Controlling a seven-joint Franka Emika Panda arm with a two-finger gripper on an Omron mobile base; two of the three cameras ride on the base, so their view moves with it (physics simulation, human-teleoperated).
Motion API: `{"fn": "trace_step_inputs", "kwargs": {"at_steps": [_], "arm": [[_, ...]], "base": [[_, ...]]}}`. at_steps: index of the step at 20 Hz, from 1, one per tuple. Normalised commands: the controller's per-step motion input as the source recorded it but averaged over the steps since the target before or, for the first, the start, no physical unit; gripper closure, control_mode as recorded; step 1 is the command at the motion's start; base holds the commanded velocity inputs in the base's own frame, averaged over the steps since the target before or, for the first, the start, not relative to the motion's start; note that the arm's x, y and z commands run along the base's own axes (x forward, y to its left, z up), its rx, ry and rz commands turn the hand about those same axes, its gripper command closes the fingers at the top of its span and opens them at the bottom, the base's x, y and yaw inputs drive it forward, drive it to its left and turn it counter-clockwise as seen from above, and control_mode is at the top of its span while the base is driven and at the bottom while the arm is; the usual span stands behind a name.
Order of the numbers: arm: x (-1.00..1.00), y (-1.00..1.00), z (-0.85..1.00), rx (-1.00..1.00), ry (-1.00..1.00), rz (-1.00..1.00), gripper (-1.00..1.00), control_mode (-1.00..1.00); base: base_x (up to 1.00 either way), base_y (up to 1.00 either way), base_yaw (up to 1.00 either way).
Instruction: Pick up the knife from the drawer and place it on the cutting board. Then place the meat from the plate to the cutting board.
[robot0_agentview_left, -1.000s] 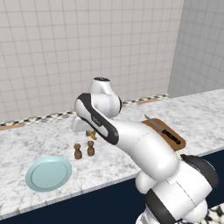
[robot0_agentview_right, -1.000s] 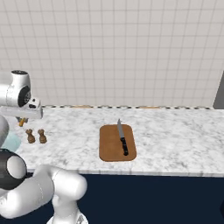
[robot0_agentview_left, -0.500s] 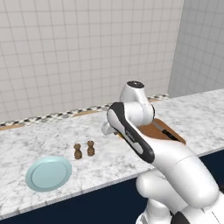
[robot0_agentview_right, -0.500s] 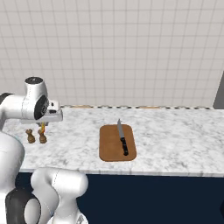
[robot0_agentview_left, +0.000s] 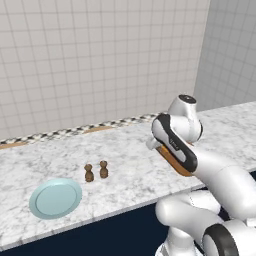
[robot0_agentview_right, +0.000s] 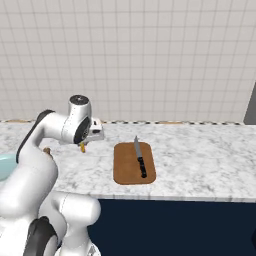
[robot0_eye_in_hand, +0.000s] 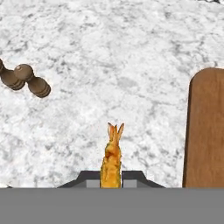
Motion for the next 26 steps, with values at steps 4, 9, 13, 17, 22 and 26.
{"fn": "trace_step_inputs", "kwargs": {"at_steps": [4, 9, 13, 17, 22, 26], "arm": [[0.67, -1.0, -0.02, 0.0, 0.06, 0.0, 1.0, -1.0], [0.45, -1.0, -0.13, -0.01, 0.01, 0.0, 1.0, -1.0], [0.01, -0.9, -0.33, -0.05, 0.01, 0.03, 1.0, -1.0], [0.09, -0.12, -0.54, -0.02, 0.08, -0.01, 1.0, -1.0], [0.01, 0.22, -0.22, -0.05, 0.01, -0.01, 1.0, -1.0], [0.0, 0.14, -0.01, -0.01, 0.0, 0.0, 1.0, -1.0]], "base": [[0.0, 0.0, 0.0], [0.0, 0.0, 0.0], [0.0, 0.0, 0.0], [0.0, 0.0, 0.0], [0.0, 0.0, 0.0], [0.0, 0.0, 0.0]]}}
